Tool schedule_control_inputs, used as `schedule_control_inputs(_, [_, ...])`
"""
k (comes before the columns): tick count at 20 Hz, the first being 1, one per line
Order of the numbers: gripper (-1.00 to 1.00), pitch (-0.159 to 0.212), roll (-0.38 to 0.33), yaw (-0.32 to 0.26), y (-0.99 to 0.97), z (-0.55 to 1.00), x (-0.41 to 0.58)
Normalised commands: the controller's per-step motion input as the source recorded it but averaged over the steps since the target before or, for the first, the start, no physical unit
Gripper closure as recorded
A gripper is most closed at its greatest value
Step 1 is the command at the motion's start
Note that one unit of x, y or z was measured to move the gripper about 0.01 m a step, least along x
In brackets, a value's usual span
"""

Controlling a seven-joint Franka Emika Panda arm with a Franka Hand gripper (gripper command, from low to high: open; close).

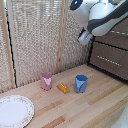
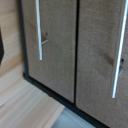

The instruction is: Kindly get your arm to the topmost drawer handle. Get a good grip on it, then softly pull to open it.

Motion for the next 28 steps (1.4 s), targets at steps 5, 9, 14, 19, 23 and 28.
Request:
schedule_control_inputs(5, [-1.0,0.0,-0.375,0.073,-0.39,-0.01,-0.103])
schedule_control_inputs(9, [-1.0,-0.012,-0.355,0.048,-0.5,0.0,-0.188])
schedule_control_inputs(14, [-1.0,-0.02,-0.265,0.046,-0.66,-0.05,-0.079])
schedule_control_inputs(19, [-1.0,-0.012,-0.123,0.054,-0.74,-0.07,0.0])
schedule_control_inputs(23, [-1.0,0.0,-0.024,0.045,-0.8,0.0,0.02])
schedule_control_inputs(28, [-1.0,0.036,-0.008,0.079,-0.67,0.05,-0.021])
